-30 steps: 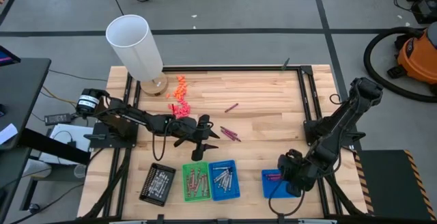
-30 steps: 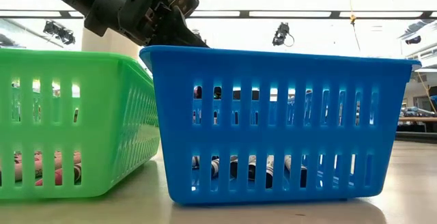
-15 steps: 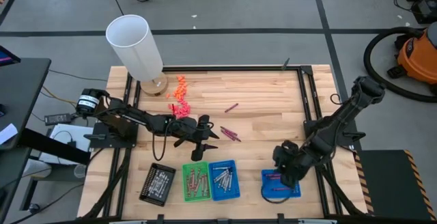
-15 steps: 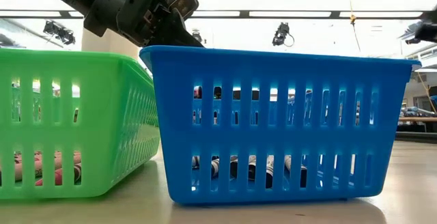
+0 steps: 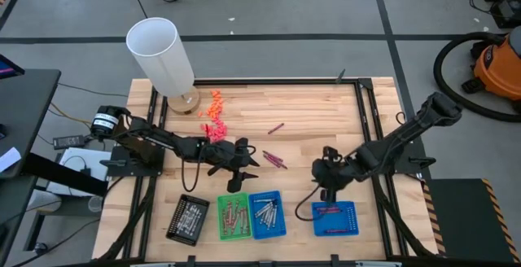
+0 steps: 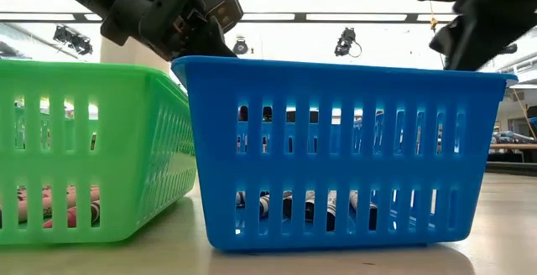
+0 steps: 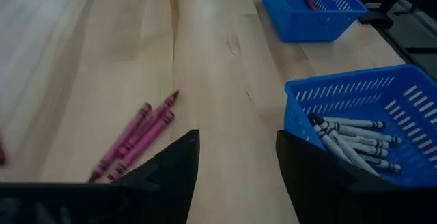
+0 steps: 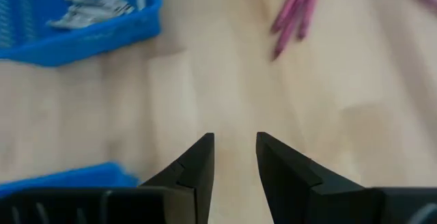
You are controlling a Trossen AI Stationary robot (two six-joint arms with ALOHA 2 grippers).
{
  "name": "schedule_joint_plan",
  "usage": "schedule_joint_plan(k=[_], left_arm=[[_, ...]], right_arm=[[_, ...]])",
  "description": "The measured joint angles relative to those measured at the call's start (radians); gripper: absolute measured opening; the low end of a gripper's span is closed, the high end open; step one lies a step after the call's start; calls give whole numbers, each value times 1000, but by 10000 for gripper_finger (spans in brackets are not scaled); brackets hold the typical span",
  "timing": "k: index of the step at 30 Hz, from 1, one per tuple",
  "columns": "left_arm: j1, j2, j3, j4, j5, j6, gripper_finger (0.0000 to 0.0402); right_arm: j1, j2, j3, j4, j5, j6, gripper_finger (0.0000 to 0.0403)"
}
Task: Sort crayons
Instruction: Put the red crayon into the right blue bin
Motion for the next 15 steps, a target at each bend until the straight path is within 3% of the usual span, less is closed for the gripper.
schedule_joint_plan(k=[6,15], left_arm=[[-33,-10,0,-23,-1,-51,205],[-120,-77,0,-87,-73,30,185]], right_arm=[[-118,0,0,76,34,-192,119],[-325,7,0,226,-94,-417,118]])
